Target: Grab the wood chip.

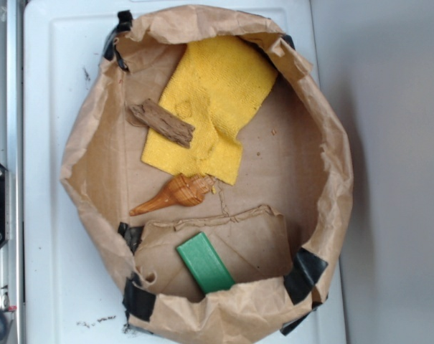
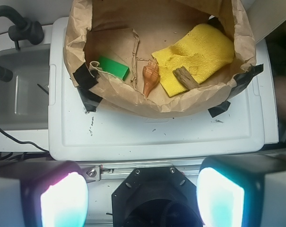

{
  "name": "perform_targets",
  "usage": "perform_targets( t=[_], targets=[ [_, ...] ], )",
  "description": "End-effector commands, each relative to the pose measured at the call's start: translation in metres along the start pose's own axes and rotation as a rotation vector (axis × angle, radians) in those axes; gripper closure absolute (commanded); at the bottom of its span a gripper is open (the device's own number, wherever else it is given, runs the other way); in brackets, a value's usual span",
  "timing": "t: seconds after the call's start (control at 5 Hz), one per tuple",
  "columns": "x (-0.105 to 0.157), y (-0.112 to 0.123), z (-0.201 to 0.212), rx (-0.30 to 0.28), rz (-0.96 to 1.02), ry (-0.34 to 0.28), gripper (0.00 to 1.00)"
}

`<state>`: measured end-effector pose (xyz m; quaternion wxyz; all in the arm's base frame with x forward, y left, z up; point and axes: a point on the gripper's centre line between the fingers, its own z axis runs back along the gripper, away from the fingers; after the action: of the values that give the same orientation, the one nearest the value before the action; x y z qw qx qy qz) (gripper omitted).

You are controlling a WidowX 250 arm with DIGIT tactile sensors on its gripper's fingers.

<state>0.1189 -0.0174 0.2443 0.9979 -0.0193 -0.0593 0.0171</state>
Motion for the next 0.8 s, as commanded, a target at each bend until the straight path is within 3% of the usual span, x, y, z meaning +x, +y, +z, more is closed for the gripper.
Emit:
perform_targets(
  t=[0.0,0.4,0.6],
  targets=[
    [0.000,0.000,0.000,0.000,0.000,0.000,0.00],
    [0.093,-0.040,-0.018,0.001,-0.206,0.071,0.00],
    [0.127,-0.041,-0.035,0.017,-0.443,0.036,0.00]
  ],
)
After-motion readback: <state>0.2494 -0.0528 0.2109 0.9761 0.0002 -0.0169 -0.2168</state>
